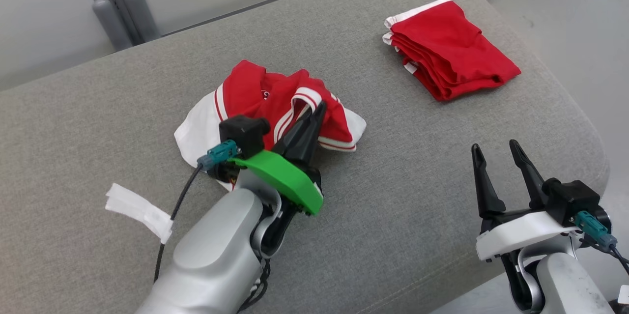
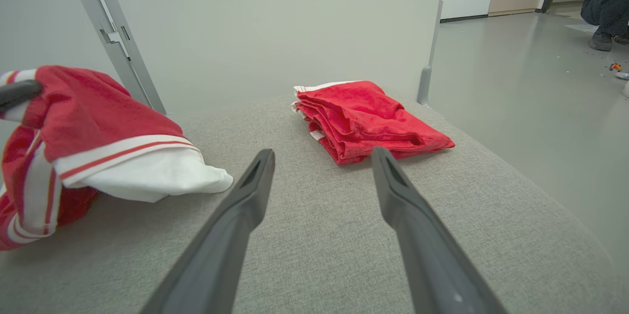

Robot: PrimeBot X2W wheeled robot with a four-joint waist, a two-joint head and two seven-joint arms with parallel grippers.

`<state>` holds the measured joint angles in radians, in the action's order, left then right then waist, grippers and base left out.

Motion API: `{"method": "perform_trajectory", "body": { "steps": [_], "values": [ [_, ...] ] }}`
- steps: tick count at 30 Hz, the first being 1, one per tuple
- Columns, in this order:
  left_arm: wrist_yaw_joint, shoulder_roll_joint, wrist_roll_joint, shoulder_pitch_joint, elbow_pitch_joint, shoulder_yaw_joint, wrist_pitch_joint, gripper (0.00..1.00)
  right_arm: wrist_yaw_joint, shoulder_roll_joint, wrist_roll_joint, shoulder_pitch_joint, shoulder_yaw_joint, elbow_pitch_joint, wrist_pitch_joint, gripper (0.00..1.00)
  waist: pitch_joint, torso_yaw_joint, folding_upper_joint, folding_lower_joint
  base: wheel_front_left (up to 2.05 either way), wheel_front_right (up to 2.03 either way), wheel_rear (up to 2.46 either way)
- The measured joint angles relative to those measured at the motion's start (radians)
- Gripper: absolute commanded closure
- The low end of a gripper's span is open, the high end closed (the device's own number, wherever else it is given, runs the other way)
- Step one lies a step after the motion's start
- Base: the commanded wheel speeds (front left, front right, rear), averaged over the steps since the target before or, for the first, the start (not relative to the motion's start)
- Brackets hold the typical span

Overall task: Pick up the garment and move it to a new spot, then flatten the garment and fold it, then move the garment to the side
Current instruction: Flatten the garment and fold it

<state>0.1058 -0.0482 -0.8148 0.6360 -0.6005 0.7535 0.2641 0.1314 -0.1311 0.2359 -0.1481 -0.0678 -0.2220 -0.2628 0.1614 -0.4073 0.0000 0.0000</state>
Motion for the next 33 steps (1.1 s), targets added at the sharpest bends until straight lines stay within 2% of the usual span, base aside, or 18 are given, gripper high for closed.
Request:
{"method": "perform_trajectory", "body": {
  "steps": [5,11,17,22,25,28,33],
  "values": [
    [0.01,0.001,0.007,0.087,0.088,-0.058,0.0,1.0,0.0,0.008,-0.002,0.0,-0.01,-0.002,0.0,0.0,-0.014,0.011,0.0,0.0,0.0,0.0,0.0],
    [0.018,-0.011,-0.003,0.232,0.077,-0.172,0.0,1.0,0.0,0.011,-0.002,-0.003,-0.036,-0.01,0.0,0.0,-0.023,-0.004,0.0,0.0,0.0,0.0,0.0],
    [0.021,-0.029,-0.021,0.365,0.08,-0.225,0.0,1.0,0.0,0.012,-0.002,-0.005,-0.023,-0.01,0.0,0.0,-0.02,-0.029,0.0,0.0,0.0,0.0,0.0],
    [0.021,-0.02,-0.067,0.434,0.162,-0.227,0.0,1.0,0.0,0.021,-0.002,-0.001,-0.012,-0.009,0.0,0.0,-0.012,-0.028,0.0,0.0,0.0,0.0,0.0],
    [0.022,-0.011,-0.125,0.438,0.229,-0.213,0.0,1.0,0.0,0.023,-0.004,-0.001,-0.005,-0.007,0.0,0.0,-0.008,-0.014,0.0,0.0,0.0,0.0,0.0],
    [0.022,-0.011,-0.134,0.407,0.262,-0.191,0.0,1.0,0.0,0.024,-0.005,0.001,0.008,0.001,0.0,0.0,-0.003,0.009,0.0001,0.0,0.0,0.0,0.0],
    [0.022,-0.079,-0.135,0.248,0.258,-0.116,0.0,1.0,0.0,0.022,-0.01,0.011,0.011,0.005,0.0,0.0,0.007,0.066,0.0,0.0,0.0,0.0,0.0]
  ]
}}
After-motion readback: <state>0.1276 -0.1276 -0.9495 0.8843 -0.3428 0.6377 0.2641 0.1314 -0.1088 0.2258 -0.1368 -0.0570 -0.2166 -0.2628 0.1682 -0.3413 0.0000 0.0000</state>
